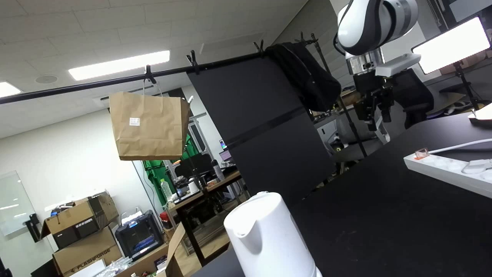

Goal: Switch off the extension cord

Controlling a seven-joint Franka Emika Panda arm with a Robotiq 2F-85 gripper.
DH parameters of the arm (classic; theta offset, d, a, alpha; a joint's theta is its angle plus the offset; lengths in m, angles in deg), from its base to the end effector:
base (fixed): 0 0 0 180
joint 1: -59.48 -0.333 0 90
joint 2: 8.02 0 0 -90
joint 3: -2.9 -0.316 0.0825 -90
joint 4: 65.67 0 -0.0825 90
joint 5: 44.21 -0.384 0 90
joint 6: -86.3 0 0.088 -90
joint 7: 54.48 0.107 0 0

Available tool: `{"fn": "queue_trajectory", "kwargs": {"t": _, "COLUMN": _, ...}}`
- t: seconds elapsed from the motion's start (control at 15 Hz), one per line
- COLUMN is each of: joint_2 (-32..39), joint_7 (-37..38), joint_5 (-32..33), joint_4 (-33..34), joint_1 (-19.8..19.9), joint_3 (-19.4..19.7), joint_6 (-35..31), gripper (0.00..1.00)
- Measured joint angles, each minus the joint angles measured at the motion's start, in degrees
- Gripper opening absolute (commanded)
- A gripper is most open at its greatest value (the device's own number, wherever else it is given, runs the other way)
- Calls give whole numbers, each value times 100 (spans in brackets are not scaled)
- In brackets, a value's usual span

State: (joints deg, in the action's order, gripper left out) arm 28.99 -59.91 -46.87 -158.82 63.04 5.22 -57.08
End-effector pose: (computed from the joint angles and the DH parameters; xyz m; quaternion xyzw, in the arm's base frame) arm 0.7096 -0.0692 0.2673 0.9932 -0.0154 0.1153 0.0071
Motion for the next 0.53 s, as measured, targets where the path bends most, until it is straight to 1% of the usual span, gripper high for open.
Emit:
{"fn": "queue_trajectory", "kwargs": {"t": 0.07, "joint_2": -3, "joint_7": 45, "joint_5": 63, "joint_4": -14, "joint_1": -36, "joint_3": 27, "joint_6": 0, "gripper": 100}}
{"fn": "queue_trajectory", "kwargs": {"t": 0.33, "joint_2": -3, "joint_7": 218, "joint_5": 278, "joint_4": -61, "joint_1": -152, "joint_3": 133, "joint_6": 0, "gripper": 100}}
{"fn": "queue_trajectory", "kwargs": {"t": 0.53, "joint_2": -3, "joint_7": 244, "joint_5": 286, "joint_4": -71, "joint_1": -179, "joint_3": 170, "joint_6": 0, "gripper": 100}}
